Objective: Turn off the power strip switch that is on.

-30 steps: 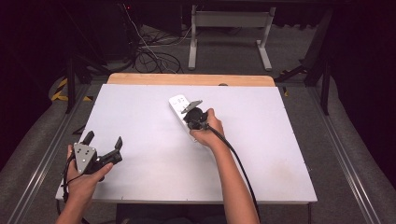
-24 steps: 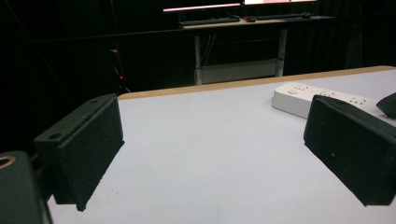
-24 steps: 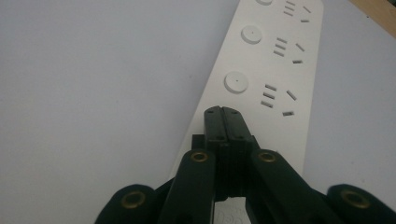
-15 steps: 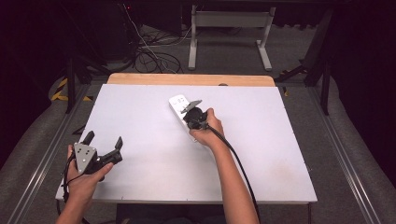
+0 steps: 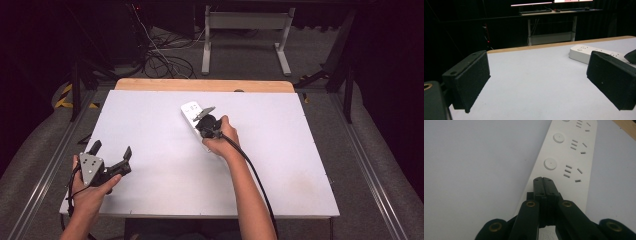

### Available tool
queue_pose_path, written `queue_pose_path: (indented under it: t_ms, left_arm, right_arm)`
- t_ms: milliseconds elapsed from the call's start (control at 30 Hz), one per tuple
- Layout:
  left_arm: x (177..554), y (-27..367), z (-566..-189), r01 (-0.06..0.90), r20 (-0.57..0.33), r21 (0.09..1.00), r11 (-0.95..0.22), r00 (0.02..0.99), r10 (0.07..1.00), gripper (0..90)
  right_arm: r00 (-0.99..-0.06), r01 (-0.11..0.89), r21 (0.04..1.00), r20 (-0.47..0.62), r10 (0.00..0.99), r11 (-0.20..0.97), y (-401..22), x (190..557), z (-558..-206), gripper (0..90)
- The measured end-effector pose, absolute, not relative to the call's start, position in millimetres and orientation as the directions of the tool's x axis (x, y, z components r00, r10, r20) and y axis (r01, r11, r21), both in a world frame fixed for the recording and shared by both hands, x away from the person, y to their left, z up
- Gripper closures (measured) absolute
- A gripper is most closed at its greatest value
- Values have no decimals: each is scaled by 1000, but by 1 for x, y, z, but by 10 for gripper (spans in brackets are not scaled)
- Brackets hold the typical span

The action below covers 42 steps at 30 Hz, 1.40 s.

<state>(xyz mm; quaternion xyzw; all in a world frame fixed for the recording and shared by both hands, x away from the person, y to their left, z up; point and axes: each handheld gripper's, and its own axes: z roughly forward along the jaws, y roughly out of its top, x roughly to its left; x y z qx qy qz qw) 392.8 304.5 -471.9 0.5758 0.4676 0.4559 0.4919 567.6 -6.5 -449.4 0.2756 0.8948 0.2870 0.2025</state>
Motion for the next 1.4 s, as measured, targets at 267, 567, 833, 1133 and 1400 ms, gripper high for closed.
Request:
queue_pose_path:
  t_ms: [267,567,833,1133,1400]
  left_arm:
    - [393,304,-472,90,63,993,-77,146,987,53]
    - [394,306,-473,96,55,993,-69,145,988,53]
    - [394,305,-473,98,63,992,-78,149,987,54]
    - [397,306,-472,93,43,994,-57,142,989,54]
    - [399,304,-471,85,46,995,-59,141,989,54]
  right_arm:
    - [-765,371,617,-221,605,694,-4,566,-449,900]
    - [-762,346,692,-186,620,634,-26,570,-434,900]
    - [-750,278,804,-161,641,526,-79,552,-404,900]
    - [-722,189,938,-68,689,291,-165,514,-387,900]
    - [-667,94,984,-52,743,153,-227,484,-393,900]
